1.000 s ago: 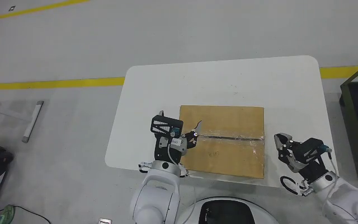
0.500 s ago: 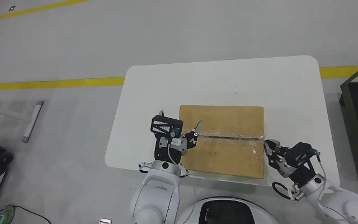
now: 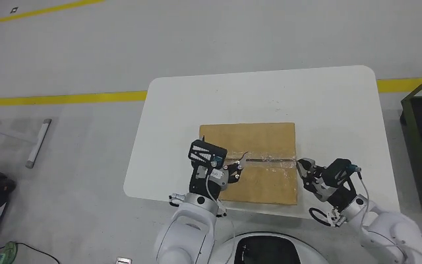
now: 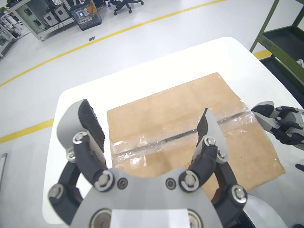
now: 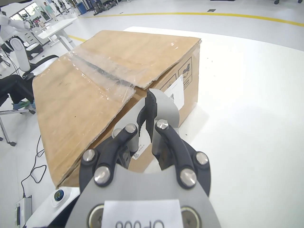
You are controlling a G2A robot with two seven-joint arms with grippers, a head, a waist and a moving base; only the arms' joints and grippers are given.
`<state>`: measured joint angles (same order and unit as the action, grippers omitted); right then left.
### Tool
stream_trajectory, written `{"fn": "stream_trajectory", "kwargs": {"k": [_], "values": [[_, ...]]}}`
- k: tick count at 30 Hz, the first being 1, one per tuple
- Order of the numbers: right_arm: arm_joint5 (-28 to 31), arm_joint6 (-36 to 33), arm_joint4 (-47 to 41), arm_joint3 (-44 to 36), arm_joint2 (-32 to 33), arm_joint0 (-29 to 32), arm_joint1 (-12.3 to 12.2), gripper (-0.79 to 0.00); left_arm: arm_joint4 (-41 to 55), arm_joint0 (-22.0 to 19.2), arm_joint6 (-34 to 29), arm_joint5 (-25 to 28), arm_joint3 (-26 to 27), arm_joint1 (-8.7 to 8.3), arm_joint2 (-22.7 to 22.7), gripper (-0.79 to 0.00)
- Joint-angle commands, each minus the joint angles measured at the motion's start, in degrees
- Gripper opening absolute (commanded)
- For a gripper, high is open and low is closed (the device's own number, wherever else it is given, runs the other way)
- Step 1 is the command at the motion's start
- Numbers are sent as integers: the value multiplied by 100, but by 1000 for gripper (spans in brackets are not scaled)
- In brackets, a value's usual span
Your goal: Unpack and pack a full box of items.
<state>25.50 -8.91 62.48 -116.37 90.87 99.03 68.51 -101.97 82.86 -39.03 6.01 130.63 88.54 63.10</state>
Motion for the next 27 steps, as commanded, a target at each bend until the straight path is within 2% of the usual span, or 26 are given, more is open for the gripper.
{"fn": "stream_trajectory", "kwargs": {"k": [1,15,20,24,25,26,27], "values": [[-5,6,-3,13,-4,-11,-3,-785,7,-19,-55,49,-27,-3,-50,0],[-40,326,-499,-146,820,491,-51,-785,-21,-27,74,162,-137,-15,-105,0],[-80,396,-551,-222,1027,596,-59,-785,-323,-269,-34,294,-560,3,-559,0],[-98,446,-606,-239,1146,663,-63,-785,-531,-527,-251,101,-939,62,-939,0],[-105,458,-622,-237,1170,681,-63,-785,-597,-613,-318,77,-1020,77,-1015,-22],[-108,468,-637,-230,1192,697,-63,-785,-719,-701,-408,72,-1134,89,-1084,-240],[-114,477,-648,-221,1211,710,-63,-785,-771,-774,-504,36,-1221,106,-1146,-302]]}}
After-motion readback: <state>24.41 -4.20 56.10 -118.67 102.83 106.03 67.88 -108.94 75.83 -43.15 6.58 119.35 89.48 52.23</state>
